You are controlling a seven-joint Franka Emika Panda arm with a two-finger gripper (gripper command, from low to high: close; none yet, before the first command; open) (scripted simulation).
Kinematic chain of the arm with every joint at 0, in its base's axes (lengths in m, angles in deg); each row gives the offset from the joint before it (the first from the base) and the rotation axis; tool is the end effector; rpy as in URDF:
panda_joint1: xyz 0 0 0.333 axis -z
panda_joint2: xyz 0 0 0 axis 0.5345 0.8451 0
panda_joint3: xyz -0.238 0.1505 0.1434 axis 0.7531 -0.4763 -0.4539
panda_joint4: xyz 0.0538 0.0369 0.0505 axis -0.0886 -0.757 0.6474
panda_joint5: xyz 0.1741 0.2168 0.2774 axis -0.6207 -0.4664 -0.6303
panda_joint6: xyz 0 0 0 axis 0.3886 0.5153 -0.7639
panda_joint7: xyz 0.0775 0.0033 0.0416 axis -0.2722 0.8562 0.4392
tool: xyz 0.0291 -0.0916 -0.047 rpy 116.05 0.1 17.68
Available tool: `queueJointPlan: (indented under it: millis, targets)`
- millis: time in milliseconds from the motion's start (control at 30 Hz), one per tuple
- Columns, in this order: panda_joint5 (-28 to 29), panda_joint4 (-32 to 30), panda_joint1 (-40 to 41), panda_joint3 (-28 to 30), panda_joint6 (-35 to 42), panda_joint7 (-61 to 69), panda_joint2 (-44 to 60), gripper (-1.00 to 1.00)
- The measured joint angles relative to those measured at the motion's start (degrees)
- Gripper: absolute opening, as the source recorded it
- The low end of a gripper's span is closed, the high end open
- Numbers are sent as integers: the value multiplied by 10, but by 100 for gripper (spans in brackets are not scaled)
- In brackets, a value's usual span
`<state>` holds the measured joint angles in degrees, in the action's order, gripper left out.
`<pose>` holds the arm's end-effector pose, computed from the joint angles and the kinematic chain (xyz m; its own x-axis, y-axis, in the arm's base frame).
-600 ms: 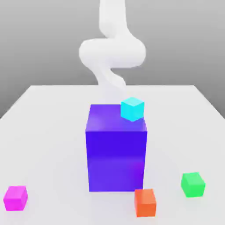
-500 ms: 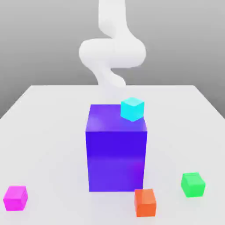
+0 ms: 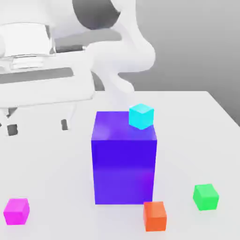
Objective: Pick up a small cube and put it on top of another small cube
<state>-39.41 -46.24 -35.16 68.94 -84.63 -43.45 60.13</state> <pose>0.4895 -0.1765 0.3764 0.7069 -0.6922 0.1451 -0.6471 -0.7158 -0.2624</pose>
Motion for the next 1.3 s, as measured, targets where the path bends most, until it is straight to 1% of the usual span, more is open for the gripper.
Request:
queueJointPlan:
  millis: [200,367,433,500,533,767,900,967,1300]
  targets:
    - [-34,-7,43,10,-38,90,121,0]
    - [-26,-15,80,24,-77,141,211,0]
    - [-44,-9,99,8,-102,162,251,0]
    - [-72,1,124,-21,-132,185,293,0]
    - [-86,6,136,-37,-146,196,313,-100]
    - [-87,7,140,-41,-148,197,317,-100]
    - [-30,-13,104,7,-98,155,245,-100]
    - [-9,-26,66,-5,-85,134,221,-100]
    - [70,-96,-113,-115,-74,50,132,-100]
